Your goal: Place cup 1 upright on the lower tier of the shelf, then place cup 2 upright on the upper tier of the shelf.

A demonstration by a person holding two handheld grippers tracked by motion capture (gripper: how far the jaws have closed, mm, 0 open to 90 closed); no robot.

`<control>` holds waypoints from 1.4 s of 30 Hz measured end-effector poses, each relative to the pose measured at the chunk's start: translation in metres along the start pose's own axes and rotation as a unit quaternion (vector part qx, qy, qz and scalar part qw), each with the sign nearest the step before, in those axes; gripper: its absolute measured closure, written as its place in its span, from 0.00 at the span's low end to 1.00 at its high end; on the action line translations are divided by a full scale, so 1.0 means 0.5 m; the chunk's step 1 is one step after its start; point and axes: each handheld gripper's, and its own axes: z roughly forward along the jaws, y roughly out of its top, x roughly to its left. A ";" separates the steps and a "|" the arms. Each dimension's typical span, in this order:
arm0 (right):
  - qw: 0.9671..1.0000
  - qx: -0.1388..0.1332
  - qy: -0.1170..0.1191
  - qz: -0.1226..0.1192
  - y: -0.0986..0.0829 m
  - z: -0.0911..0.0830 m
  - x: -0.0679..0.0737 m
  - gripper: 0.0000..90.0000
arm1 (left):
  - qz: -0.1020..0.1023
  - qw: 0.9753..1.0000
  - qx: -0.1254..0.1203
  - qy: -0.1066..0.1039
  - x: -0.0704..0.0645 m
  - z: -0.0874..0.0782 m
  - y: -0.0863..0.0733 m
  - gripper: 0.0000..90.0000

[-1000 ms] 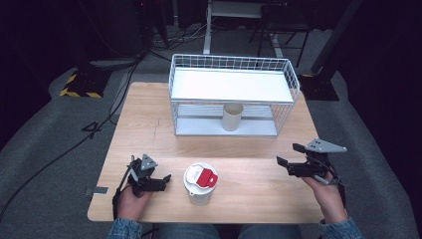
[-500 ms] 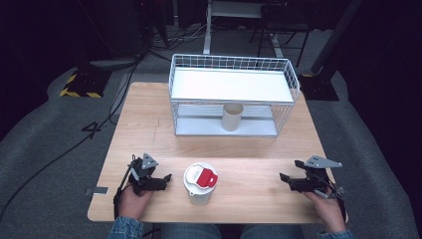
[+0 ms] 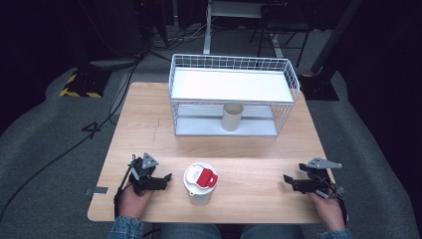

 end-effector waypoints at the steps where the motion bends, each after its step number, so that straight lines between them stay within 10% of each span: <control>1: 1.000 0.004 -0.002 -0.002 -0.003 0.004 -0.005 0.17 | 0.000 1.000 0.000 0.000 0.000 0.000 0.000 0.16; 35: 1.000 0.015 -0.017 -0.013 -0.009 0.014 -0.012 0.10 | -0.043 0.999 -0.003 0.005 -0.005 -0.005 -0.001 0.16; 42: 1.000 0.016 -0.019 -0.011 -0.008 0.014 -0.011 0.10 | -0.021 1.000 -0.010 0.017 -0.014 -0.011 0.001 0.16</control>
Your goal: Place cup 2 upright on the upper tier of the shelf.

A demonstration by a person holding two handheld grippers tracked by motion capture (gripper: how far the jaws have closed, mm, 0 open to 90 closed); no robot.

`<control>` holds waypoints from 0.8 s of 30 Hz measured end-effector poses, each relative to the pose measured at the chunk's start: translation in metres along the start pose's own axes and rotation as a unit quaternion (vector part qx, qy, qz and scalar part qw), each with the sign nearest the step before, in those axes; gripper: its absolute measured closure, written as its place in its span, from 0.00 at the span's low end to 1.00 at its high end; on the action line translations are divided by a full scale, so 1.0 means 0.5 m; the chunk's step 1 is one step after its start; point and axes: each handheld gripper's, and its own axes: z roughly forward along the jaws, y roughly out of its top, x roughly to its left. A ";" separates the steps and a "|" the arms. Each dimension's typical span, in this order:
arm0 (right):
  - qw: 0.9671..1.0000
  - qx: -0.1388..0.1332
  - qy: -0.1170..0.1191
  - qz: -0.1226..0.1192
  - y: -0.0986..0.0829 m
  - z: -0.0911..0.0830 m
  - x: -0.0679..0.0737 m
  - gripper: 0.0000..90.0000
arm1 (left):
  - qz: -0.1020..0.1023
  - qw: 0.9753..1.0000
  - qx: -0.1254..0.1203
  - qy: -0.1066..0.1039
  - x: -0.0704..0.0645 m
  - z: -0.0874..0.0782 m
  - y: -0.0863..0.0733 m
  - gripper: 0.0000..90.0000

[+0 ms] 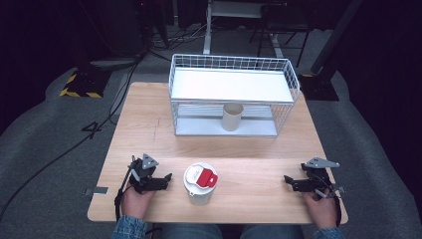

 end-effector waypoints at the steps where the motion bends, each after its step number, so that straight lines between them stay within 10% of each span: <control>1: 1.000 0.000 0.000 0.000 0.000 0.000 0.000 0.10 | 0.002 1.000 -0.003 0.000 0.000 -0.004 0.001 0.16; 13: 1.000 0.000 -0.001 0.000 0.000 0.000 0.000 0.10 | 0.004 0.998 -0.061 -0.028 -0.015 -0.077 0.001 0.16; 24: 1.000 0.000 -0.002 0.001 0.001 0.001 0.000 0.10 | 0.055 0.983 -0.155 -0.076 -0.074 -0.148 -0.011 0.14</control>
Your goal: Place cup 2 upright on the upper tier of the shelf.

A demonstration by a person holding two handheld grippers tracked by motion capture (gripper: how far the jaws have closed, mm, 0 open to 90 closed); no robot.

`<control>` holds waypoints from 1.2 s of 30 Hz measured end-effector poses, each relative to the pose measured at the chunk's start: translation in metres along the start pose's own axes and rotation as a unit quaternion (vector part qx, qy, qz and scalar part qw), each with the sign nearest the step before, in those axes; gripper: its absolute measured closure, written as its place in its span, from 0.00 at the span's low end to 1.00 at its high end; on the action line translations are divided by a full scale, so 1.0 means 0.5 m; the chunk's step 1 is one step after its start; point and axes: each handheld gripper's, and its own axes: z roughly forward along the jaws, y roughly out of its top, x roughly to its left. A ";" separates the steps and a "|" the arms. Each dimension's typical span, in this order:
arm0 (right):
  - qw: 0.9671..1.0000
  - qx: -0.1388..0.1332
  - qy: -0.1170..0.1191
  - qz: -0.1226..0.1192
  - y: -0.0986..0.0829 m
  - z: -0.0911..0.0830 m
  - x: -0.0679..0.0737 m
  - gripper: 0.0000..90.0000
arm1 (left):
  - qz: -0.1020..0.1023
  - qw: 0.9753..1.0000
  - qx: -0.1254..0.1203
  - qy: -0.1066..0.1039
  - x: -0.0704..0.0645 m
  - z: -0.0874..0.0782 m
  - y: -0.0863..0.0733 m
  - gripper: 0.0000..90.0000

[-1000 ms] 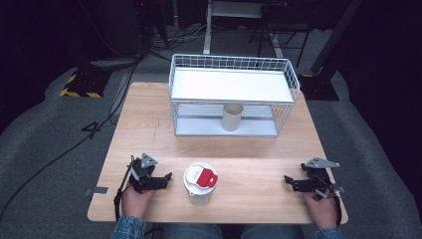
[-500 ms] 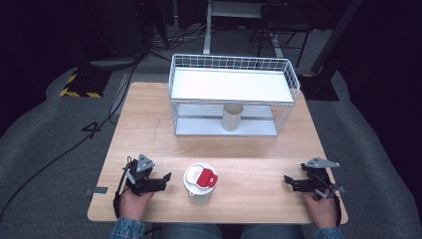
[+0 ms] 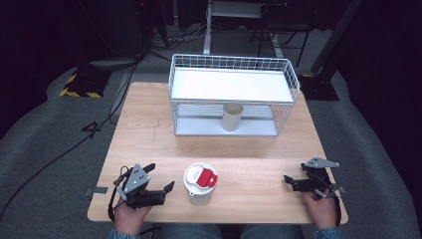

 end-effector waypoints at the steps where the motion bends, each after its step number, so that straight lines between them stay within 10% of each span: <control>1: 1.000 0.000 -0.001 0.001 0.000 0.000 0.000 0.10 | 0.005 1.000 -0.014 -0.006 -0.009 -0.009 0.001 0.14; 7: 1.000 0.000 -0.002 0.002 0.000 0.001 0.000 0.10 | -0.015 0.997 -0.058 -0.042 -0.026 -0.028 -0.002 0.14; 36: 1.000 -0.001 -0.005 0.004 0.001 0.001 0.002 0.10 | -0.005 0.991 -0.086 -0.098 -0.106 0.038 0.007 0.00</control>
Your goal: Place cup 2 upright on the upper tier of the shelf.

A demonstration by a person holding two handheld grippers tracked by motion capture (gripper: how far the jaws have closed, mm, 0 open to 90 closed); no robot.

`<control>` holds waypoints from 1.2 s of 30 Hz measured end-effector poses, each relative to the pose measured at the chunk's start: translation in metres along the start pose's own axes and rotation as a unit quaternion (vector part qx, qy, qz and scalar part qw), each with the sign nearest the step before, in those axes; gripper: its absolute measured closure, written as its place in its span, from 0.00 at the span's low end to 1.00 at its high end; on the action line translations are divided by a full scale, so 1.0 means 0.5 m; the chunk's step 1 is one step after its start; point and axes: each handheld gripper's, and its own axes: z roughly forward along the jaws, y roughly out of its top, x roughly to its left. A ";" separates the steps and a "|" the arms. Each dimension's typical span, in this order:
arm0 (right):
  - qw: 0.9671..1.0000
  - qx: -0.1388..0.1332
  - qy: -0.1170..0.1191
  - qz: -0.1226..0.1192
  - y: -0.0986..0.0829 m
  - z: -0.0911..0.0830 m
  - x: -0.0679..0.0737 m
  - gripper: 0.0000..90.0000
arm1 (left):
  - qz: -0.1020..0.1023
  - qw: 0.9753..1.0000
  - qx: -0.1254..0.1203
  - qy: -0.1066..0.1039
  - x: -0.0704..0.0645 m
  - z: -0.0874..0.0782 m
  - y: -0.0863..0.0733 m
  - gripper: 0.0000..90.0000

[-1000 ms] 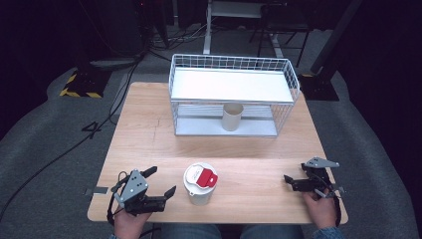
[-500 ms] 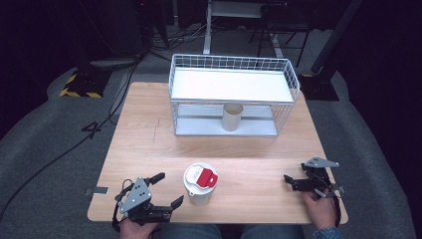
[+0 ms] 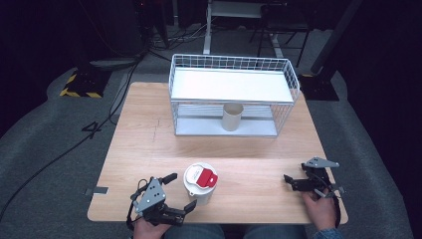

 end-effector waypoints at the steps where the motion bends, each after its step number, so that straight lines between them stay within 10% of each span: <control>1: 1.000 0.000 0.000 0.000 0.000 0.000 0.000 0.10 | 0.004 1.000 -0.001 0.002 0.001 0.010 -0.001 0.00; 36: 1.000 0.000 -0.001 0.001 0.000 0.000 0.001 0.10 | -0.016 1.000 0.025 0.000 -0.006 0.121 -0.031 0.03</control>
